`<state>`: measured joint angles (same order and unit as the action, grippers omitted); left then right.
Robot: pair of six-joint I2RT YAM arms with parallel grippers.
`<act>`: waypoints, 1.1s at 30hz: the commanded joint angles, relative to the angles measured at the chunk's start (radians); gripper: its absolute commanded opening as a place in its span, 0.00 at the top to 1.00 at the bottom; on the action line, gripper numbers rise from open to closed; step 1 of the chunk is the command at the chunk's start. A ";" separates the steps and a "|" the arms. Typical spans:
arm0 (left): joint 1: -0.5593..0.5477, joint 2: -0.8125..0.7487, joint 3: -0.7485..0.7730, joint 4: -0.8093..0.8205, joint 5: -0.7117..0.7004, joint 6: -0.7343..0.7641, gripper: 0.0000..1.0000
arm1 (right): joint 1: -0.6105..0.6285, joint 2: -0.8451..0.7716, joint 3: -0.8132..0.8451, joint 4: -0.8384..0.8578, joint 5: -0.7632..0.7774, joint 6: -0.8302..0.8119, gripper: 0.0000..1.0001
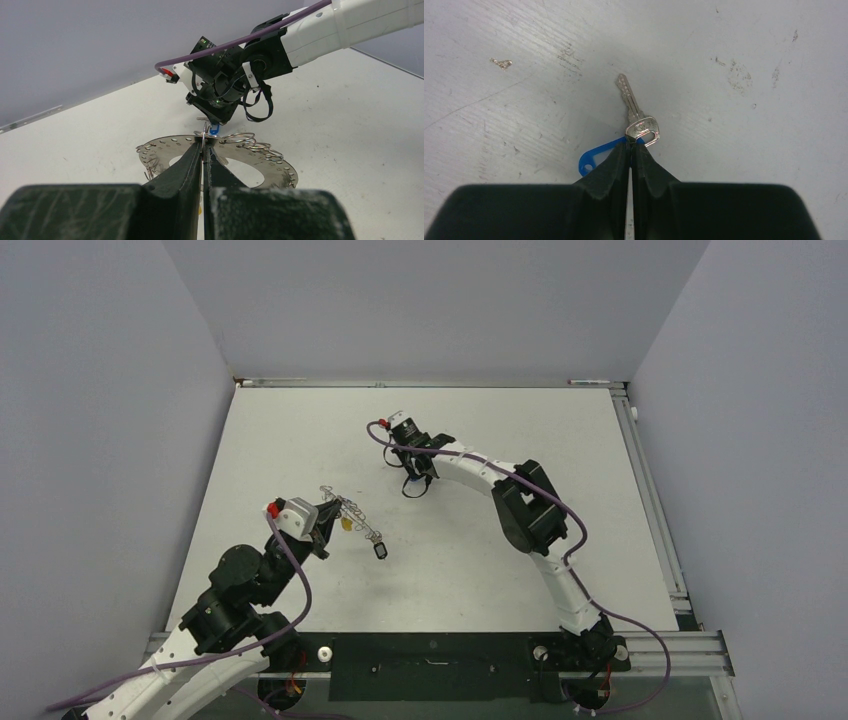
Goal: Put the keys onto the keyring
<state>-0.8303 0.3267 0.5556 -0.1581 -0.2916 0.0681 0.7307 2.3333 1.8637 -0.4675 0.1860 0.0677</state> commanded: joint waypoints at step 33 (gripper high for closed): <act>-0.007 -0.020 -0.015 0.101 0.144 0.033 1.00 | 0.040 -0.791 -0.648 0.266 -0.400 0.164 0.95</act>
<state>-0.8307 0.3088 0.5282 -0.1528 -0.1780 0.0914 0.7582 1.6188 1.2526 -0.2913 -0.1551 0.2726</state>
